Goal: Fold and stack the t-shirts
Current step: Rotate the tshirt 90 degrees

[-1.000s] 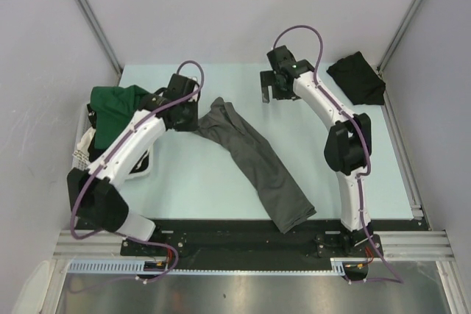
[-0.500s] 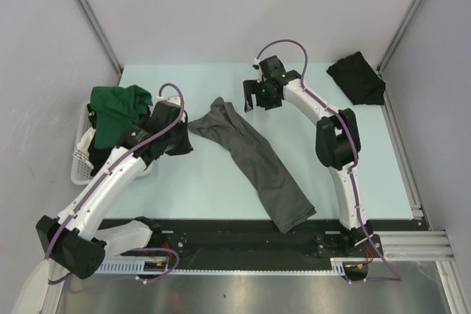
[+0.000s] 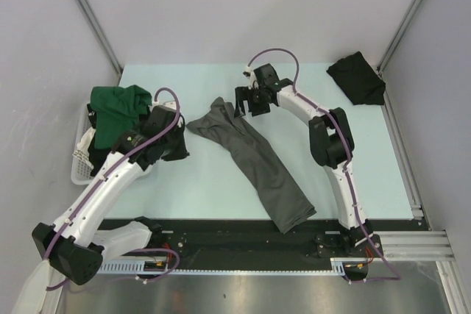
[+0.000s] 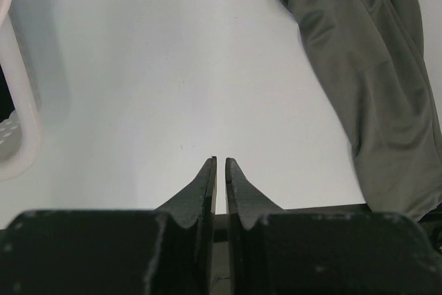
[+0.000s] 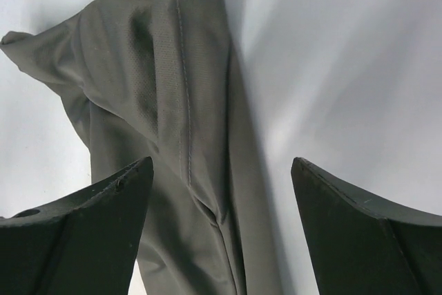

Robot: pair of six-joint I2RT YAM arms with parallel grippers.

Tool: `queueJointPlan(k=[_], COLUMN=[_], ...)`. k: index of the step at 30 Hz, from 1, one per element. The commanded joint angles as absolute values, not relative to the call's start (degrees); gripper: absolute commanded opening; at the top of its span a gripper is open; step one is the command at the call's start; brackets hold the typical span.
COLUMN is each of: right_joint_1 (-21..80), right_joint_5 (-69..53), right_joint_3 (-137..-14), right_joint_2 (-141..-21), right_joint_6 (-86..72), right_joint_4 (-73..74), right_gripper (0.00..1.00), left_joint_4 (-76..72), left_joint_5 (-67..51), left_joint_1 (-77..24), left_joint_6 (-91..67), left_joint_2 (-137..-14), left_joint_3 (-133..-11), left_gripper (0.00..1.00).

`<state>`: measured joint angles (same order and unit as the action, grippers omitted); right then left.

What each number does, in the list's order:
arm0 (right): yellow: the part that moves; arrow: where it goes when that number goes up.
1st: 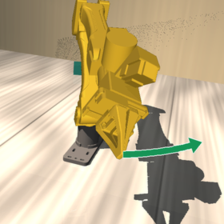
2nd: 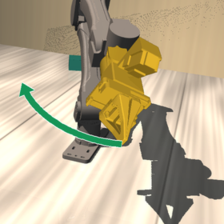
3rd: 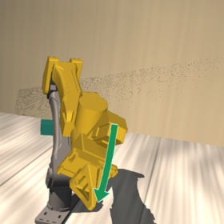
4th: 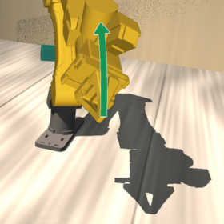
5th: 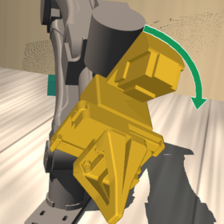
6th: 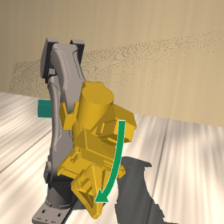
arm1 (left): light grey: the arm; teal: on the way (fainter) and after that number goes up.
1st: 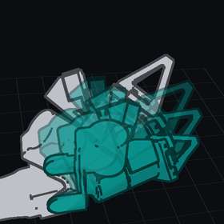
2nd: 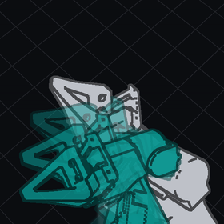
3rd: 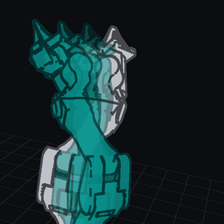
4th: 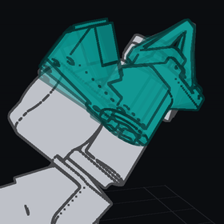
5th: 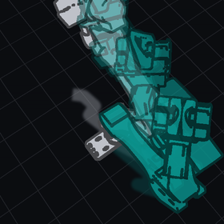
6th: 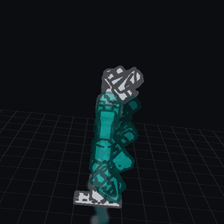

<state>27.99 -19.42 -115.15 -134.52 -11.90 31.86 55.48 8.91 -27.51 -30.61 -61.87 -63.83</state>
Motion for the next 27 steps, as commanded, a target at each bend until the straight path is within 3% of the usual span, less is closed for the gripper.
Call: queueJointPlan(k=[1,12,18,19,22,27], right_joint_1=[29.62,30.50,30.59,30.67,30.76,30.76], right_joint_5=[-22.59,-23.64,-23.20,-22.86,-21.19,-18.99], right_joint_3=[-116.54,-116.54,-119.53,-119.97,-121.63,-122.25], right_joint_2=[-136.93,-140.10,-143.08,-143.43,-144.93,-146.07], right_joint_6=[-11.51,-10.90,-11.86,-11.87,-12.22,-12.04], right_joint_4=[29.62,28.57,29.79,30.14,31.46,31.99], right_gripper=[0.86,0.78,0.48,0.37,0.17,0.08], left_joint_4=[56.34,58.62,58.97,59.15,59.33,59.50], left_joint_5=[9.93,10.11,10.02,9.93,9.93,9.84], left_joint_1=[-27.86,-27.86,-27.86,-27.86,-27.86,-27.86], left_joint_6=[-31.38,-30.67,-30.32,-30.32,-30.15,-30.15], left_joint_2=[-60.03,-59.15,-59.41,-59.41,-59.33,-58.71], left_joint_3=[-63.37,-63.37,-63.72,-63.63,-63.55,-63.02], left_gripper=[0.13,0.13,0.13,0.14,0.13,0.14])
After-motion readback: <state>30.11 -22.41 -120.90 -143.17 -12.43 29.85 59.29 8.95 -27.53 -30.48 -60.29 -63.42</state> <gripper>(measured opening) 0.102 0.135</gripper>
